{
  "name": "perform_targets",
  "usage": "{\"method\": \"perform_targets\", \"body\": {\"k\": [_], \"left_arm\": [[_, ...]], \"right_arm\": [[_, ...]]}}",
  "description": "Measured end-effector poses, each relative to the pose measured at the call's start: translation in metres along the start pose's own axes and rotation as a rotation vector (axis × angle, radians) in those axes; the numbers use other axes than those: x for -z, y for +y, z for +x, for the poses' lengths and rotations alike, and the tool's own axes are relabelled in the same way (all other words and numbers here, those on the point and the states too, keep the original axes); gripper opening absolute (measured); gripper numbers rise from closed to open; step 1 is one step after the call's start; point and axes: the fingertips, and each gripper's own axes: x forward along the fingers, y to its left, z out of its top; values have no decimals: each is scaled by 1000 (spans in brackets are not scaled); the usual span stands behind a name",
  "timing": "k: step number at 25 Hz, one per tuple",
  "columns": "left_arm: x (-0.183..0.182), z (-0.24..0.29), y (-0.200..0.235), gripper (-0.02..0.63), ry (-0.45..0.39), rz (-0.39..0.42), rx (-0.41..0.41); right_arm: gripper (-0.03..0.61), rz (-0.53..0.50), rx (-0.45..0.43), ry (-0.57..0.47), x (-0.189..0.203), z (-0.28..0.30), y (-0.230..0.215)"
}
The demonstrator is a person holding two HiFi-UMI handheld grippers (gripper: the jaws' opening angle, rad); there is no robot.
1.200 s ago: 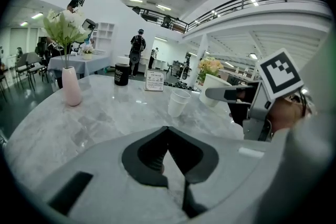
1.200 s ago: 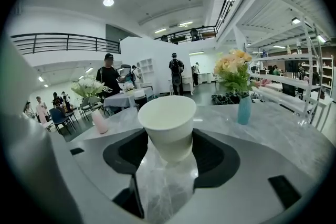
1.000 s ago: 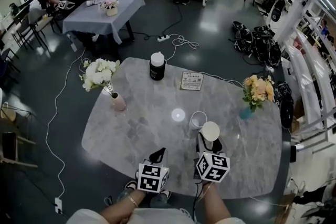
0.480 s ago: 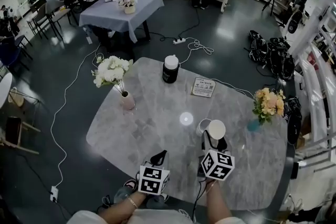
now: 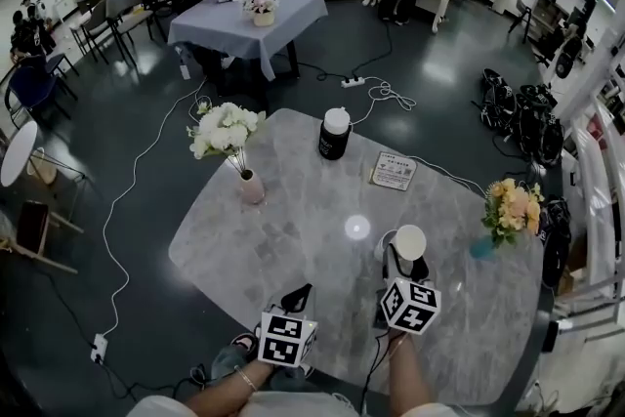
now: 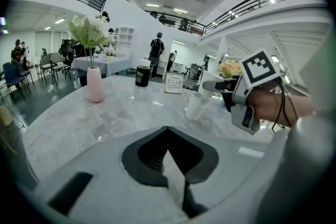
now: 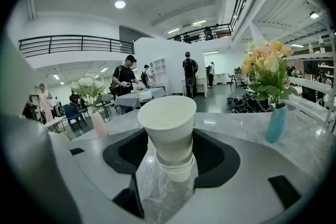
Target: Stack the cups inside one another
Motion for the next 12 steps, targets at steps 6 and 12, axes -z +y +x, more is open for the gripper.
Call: {"method": "perform_targets", "body": {"k": [6, 12], "left_arm": [[8, -5, 14, -3, 6, -22, -43], [10, -4, 16, -3, 9, -25, -48]], "right_arm": [[242, -19, -4, 22, 9, 7, -1], [244, -37, -14, 47, 18, 12, 1]]}}
